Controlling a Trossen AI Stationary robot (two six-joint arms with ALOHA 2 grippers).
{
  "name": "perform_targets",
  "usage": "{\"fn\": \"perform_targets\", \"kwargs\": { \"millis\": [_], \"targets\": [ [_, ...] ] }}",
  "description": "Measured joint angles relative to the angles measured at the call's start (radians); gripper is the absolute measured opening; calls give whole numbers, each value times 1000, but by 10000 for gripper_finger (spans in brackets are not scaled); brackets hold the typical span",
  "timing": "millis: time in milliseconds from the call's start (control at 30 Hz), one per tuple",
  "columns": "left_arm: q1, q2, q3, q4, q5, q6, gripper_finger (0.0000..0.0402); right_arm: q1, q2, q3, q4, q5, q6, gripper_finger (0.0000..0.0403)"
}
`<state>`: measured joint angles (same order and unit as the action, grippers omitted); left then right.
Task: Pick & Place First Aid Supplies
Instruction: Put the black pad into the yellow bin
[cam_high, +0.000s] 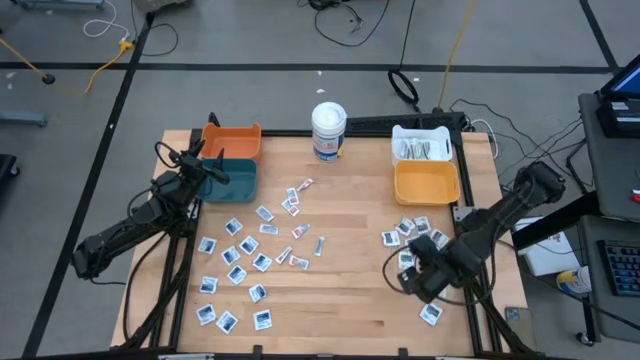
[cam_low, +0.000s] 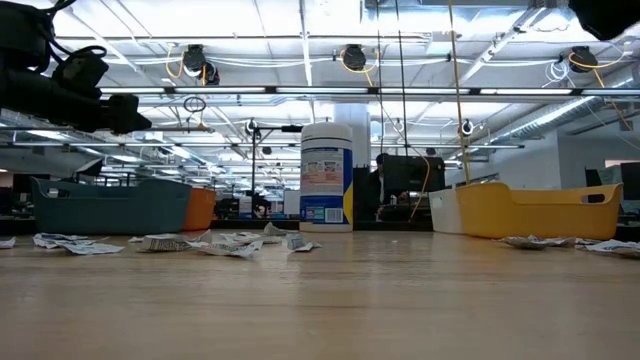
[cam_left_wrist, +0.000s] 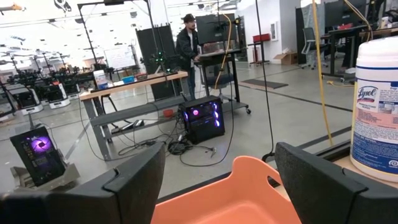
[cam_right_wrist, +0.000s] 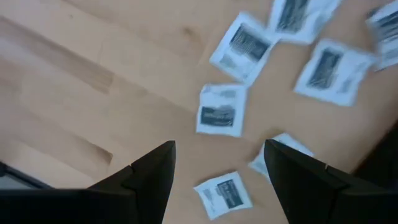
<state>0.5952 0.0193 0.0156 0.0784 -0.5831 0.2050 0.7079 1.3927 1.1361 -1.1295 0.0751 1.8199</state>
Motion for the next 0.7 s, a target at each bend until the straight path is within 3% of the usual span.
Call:
{"fn": "perform_targets", "kwargs": {
  "millis": [433, 700],
  "targets": [
    [0, 0, 0, 0, 0, 0, 308, 20, 82, -242, 167, -3, 0, 242],
    [0, 0, 0, 0, 0, 0, 308, 20, 132, -288, 366, -45, -42, 242]
  ]
}}
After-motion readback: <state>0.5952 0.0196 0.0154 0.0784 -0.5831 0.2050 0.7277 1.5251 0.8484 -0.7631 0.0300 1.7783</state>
